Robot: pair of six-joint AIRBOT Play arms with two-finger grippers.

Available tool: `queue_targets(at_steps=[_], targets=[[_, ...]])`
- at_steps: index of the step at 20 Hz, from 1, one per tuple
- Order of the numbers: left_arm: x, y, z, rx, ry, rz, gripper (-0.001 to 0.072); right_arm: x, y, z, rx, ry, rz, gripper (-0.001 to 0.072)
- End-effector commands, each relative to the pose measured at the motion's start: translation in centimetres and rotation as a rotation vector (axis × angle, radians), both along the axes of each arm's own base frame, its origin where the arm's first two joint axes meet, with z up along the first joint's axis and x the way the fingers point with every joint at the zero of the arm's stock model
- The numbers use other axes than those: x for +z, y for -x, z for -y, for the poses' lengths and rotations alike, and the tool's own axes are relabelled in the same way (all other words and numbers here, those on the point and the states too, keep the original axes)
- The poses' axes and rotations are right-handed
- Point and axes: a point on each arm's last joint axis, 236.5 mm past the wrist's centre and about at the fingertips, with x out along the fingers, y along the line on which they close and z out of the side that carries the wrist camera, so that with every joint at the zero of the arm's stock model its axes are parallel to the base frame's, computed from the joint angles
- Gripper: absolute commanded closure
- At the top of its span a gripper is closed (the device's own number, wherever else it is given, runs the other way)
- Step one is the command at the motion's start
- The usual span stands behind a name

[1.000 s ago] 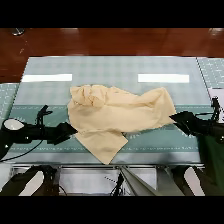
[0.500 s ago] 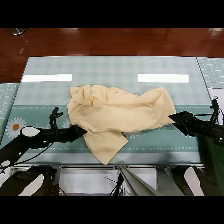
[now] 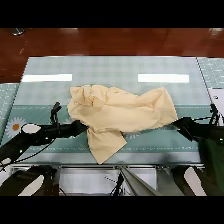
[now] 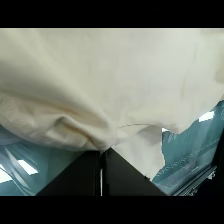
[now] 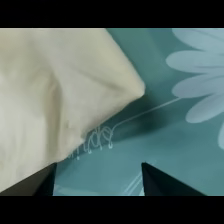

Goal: Fold the shirts.

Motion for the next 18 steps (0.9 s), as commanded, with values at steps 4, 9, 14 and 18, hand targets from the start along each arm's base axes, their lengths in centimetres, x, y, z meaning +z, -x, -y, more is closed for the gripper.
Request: queue_targets(at_steps=[4, 9, 14, 18], targets=[[0.3, 0.1, 0.3, -0.011, 0.013, -0.001, 0.0676, -1.4, -3.6, -0.1, -0.109, -0.126, 0.042, 0.0093], [0.3, 0.1, 0.3, -0.009, 0.013, -0.003, 0.0676, -2.3, -5.9, 0.0, -0.107, -0.201, 0.027, 0.0096], [1.0, -0.6, 0.4, -0.01, 0.017, 0.02, 0.0676, -0.8, -10.0, -2.6, 0.094, -0.146, 0.069, 0.0696], [11.8, -8.8, 0.4, 0.013, 0.069, 0.3, 0.0676, 10.3, -16.9, -2.8, 0.283, -0.018, 0.267, 0.0696]])
